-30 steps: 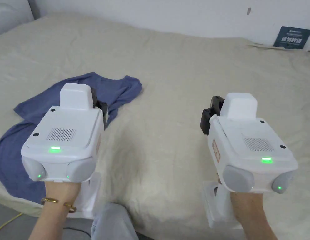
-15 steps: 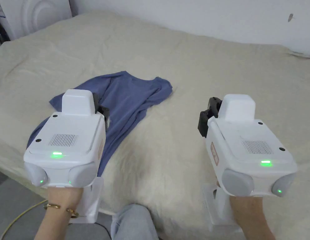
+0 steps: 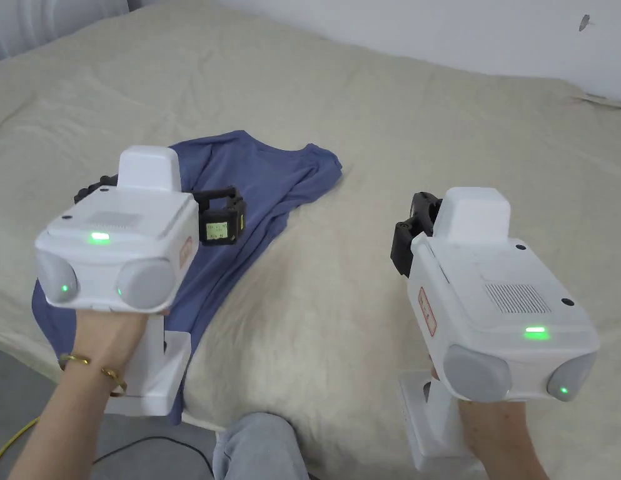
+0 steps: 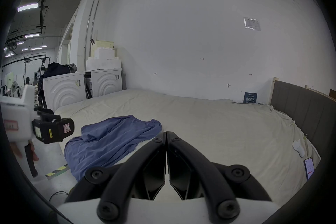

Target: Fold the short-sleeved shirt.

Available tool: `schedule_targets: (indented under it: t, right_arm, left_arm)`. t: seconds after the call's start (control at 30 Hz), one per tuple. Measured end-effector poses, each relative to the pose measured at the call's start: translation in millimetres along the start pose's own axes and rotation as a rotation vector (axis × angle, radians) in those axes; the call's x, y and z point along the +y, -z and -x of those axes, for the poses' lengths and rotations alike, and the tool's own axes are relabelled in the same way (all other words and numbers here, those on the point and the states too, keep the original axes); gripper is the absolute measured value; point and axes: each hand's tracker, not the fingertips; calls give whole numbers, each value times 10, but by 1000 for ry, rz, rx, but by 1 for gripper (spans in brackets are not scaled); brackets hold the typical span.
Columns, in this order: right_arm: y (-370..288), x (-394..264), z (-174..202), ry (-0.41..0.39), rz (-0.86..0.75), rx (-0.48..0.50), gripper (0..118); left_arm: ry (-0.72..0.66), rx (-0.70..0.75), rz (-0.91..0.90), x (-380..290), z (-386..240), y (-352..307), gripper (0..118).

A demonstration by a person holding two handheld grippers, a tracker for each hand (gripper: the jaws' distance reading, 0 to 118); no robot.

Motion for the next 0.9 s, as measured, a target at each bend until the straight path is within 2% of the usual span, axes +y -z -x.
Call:
schedule_targets:
  t: [0.33, 0.5, 0.7, 0.9]
  right_arm:
    - [460, -70, -100, 13, 49, -20, 0]
    - [740, -166, -161, 28, 91, -27, 0]
    - [1032, -299, -269, 45, 138, -31, 0]
    - [1185, -454, -388, 64, 182, -43, 0]
  left_arm:
    - [134, -141, 434, 565, 103, 1383, 118]
    - [120, -127, 515, 741, 80, 2183, 118]
    - [223, -85, 679, 746, -27, 3046, 118]
    - [184, -71, 713, 653, -128, 3709, 118]
